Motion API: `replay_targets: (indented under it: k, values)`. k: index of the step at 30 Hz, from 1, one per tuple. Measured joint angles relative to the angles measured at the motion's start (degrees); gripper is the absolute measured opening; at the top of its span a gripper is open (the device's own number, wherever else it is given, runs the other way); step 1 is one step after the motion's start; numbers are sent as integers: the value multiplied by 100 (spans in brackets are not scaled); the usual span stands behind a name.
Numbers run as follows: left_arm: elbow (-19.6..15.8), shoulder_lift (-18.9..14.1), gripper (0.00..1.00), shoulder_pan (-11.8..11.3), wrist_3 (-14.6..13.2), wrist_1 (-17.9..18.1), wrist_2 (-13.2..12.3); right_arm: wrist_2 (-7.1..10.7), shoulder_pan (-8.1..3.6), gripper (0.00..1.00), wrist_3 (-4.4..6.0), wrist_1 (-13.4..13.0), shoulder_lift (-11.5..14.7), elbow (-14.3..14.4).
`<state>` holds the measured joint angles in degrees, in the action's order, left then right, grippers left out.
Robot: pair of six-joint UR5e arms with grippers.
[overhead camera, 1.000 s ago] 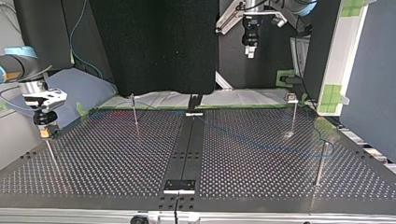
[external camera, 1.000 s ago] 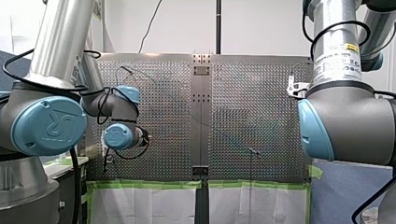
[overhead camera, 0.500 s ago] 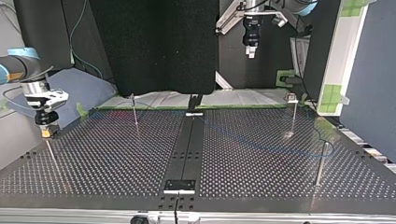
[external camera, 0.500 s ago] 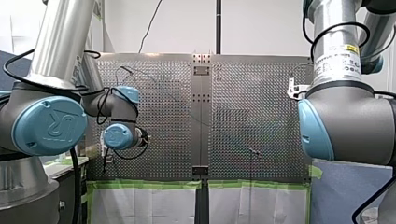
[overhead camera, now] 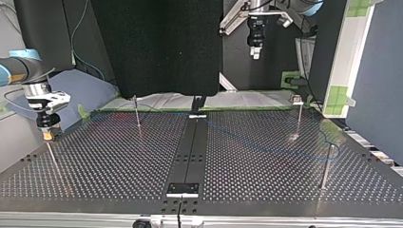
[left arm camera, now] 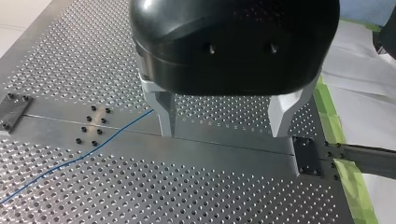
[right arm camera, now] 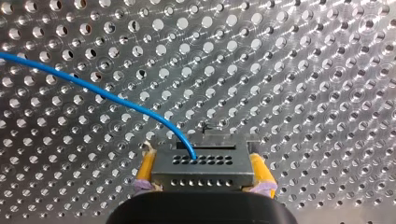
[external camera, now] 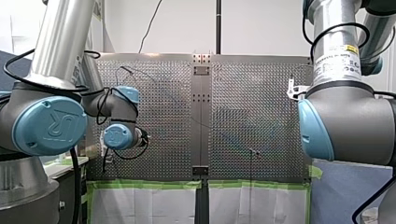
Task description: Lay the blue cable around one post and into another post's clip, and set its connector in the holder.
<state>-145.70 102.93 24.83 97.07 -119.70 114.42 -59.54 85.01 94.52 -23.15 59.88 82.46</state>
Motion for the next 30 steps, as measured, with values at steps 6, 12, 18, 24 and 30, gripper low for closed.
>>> replay_targets:
  k: [6,12,18,24,30]
  values:
    - [0,-3,100,-15,-19,-2,-14,46,-5,0,68,-65,-4,-14]
    - [0,-4,100,-36,-21,5,-52,63,3,0,87,-47,-6,-74]
    - [0,-4,100,-50,-20,5,-72,65,5,0,101,-21,-14,-98]
    - [0,-2,100,-53,-21,4,-81,64,8,0,101,-1,-14,-103]
    - [0,-2,100,-55,-22,-1,-82,65,11,0,173,0,-19,-103]
